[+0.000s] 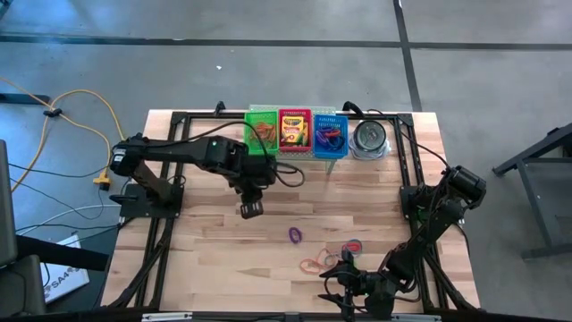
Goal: Pick & Place Office Desk Supplies
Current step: Put the violet spring keychain into the blue bin on the shelf
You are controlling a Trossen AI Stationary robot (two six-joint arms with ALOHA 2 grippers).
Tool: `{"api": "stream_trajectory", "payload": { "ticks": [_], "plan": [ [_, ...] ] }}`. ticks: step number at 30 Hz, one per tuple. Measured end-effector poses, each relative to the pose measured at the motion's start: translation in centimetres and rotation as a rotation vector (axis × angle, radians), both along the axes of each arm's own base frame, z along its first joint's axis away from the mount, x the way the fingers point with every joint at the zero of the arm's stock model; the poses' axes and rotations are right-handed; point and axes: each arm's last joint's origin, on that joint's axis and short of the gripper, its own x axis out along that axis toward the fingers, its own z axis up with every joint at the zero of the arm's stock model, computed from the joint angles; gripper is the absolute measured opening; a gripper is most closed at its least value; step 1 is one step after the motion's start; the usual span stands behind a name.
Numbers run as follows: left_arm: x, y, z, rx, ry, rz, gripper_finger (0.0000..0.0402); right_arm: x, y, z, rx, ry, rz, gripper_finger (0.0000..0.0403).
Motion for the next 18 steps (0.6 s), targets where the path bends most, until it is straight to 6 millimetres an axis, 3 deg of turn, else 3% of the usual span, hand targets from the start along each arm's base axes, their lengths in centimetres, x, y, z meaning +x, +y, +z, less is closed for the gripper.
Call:
{"api": "stream_trajectory", "payload": {
  "ticks": [5,14,18],
  "plan": [
    [0.4,0.0,0.2,0.002,-0.044,-0.028,0.0064,0.0,0.0,0.0,-0.004,-0.004,-0.008,0.0252],
    [1.9,-0.7,1.2,0.025,-0.262,-0.275,0.0077,0.0,-0.1,-0.1,-0.017,0.000,-0.015,0.0252],
    [2.0,-0.3,1.1,0.005,-0.246,-0.167,0.0078,0.0,-0.1,-0.1,-0.013,0.002,-0.015,0.0252]
  ]
}}
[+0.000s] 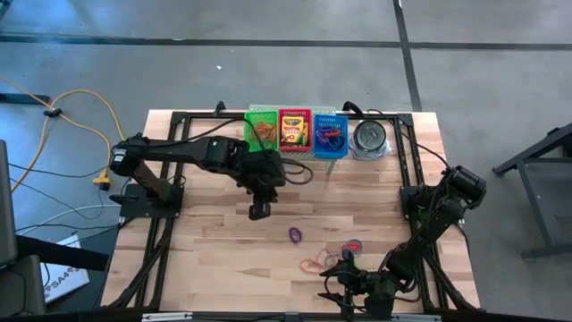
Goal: Pick & Place Office Desk Supplies
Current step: Put the violet spring keychain into the blue bin on the shelf
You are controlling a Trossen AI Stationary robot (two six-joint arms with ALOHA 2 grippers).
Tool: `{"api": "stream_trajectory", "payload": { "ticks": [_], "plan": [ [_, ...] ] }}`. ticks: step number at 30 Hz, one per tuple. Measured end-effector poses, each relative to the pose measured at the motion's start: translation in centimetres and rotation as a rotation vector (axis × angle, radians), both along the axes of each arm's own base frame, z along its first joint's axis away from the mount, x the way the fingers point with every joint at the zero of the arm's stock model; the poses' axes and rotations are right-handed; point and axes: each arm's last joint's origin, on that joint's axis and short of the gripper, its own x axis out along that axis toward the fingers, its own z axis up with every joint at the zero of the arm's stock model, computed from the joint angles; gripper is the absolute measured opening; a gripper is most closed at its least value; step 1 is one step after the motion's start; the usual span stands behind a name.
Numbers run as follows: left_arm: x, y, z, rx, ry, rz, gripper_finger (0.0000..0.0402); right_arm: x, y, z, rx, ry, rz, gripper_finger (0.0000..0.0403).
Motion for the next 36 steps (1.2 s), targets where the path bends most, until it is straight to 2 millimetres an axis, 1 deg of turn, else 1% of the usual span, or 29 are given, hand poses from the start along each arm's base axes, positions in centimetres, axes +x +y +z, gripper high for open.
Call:
{"api": "stream_trajectory", "payload": {
  "ticks": [2,5,10,15,20,24,29,36],
  "plan": [
    [-0.1,0.1,-0.2,-0.024,0.026,0.046,0.0078,0.0,0.0,0.0,-0.003,0.002,0.001,0.0252],
    [-0.3,0.2,-0.4,-0.011,0.051,0.042,0.0078,0.0,0.0,-0.1,-0.013,0.005,0.004,0.0252],
    [-0.4,0.5,-0.5,0.060,0.065,0.110,0.0078,0.3,-0.3,0.0,-0.021,0.002,-0.004,0.0252],
    [-0.4,0.5,-0.5,0.091,0.054,0.085,0.0078,0.4,-0.4,0.0,-0.027,0.002,-0.005,0.0252],
    [-0.3,0.8,-0.4,0.169,0.034,0.181,0.0078,0.3,-0.4,-0.1,-0.029,0.004,-0.004,0.0252],
    [0.0,0.8,-0.6,0.260,0.033,0.150,0.0078,0.3,-0.4,-0.1,-0.029,0.004,-0.004,0.0252],
    [0.3,0.3,-1.1,0.280,0.050,0.116,0.0078,0.3,-0.4,-0.1,-0.029,0.005,-0.003,0.0252],
    [1.3,-0.4,-2.6,0.303,0.107,0.067,0.0078,0.3,-0.4,-0.1,-0.029,0.004,-0.004,0.0252]
  ]
}}
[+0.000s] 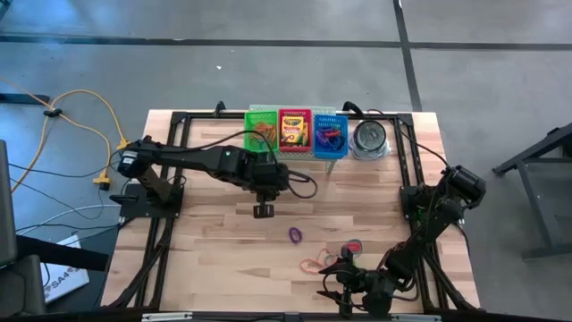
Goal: Pick & Place Office Desk Supplies
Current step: Put the violet spring keychain into the blue bin on the shelf
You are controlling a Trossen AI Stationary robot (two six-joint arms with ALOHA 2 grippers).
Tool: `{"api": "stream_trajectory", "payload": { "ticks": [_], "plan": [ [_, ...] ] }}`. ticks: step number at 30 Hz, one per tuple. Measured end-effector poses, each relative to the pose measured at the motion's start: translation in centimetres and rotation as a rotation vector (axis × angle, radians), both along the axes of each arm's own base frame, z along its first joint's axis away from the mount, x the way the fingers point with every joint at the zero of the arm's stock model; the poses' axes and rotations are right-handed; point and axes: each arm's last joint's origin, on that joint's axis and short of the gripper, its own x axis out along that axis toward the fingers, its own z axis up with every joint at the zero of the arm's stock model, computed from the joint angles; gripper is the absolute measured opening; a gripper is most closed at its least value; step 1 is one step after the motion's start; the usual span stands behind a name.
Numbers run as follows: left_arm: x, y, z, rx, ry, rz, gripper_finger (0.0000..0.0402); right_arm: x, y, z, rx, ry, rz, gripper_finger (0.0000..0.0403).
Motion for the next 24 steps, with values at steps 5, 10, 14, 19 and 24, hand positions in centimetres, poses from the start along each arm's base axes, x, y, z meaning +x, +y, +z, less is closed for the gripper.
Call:
{"api": "stream_trajectory", "payload": {
  "ticks": [5,10,14,19,24],
  "plan": [
    [0.59,-0.31,-0.80,-0.055,0.033,-0.045,0.0078,-0.01,0.01,0.00,0.001,0.000,0.000,0.0252],
    [0.67,-0.42,-0.99,-0.141,0.036,0.042,0.0078,-0.01,0.01,0.00,0.002,0.000,-0.001,0.0252],
    [0.73,-0.54,-1.13,-0.166,0.050,0.014,0.0078,0.00,0.00,-0.01,0.002,0.000,-0.001,0.0252],
    [0.73,-0.51,-1.13,-0.180,0.048,0.035,0.0091,0.00,0.00,0.00,0.001,0.000,-0.001,0.0252],
    [0.77,-0.24,-1.20,-0.189,0.048,0.056,0.0154,0.00,0.00,0.00,0.001,0.000,0.000,0.0252]
  ]
}}
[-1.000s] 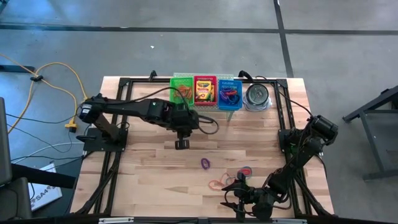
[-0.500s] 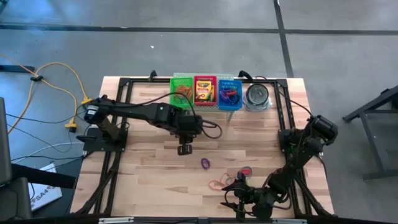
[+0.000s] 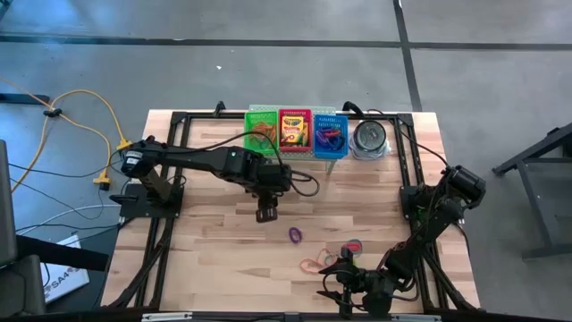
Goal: Pick & Place Office Desk Supplies
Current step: Put the violet spring keychain into the blue bin on the shelf
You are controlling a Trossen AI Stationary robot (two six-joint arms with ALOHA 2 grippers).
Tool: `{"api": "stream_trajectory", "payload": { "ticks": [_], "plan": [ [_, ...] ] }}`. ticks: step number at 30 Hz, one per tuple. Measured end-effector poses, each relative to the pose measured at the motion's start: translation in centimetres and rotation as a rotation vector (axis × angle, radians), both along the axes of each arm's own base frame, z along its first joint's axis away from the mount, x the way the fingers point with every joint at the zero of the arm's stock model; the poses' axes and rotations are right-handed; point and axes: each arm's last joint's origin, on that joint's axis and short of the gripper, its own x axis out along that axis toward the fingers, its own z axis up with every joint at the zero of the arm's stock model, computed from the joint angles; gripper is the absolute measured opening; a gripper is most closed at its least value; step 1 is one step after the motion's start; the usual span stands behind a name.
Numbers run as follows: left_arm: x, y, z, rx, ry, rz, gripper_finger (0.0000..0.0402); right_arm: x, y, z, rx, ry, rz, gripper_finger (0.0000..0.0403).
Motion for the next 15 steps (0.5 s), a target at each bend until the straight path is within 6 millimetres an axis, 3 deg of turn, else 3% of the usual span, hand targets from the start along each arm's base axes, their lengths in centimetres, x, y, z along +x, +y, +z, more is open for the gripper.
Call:
{"api": "stream_trajectory", "payload": {
  "ticks": [9,15],
  "plan": [
    [-0.2,-0.3,-1.8,-0.056,0.074,-0.045,0.0299,0.0,0.0,0.0,0.001,0.001,0.002,0.0252],
    [-0.5,-2.0,-3.5,-0.066,0.099,-0.298,0.0322,0.0,0.0,0.0,-0.013,0.001,0.008,0.0252]
  ]
}}
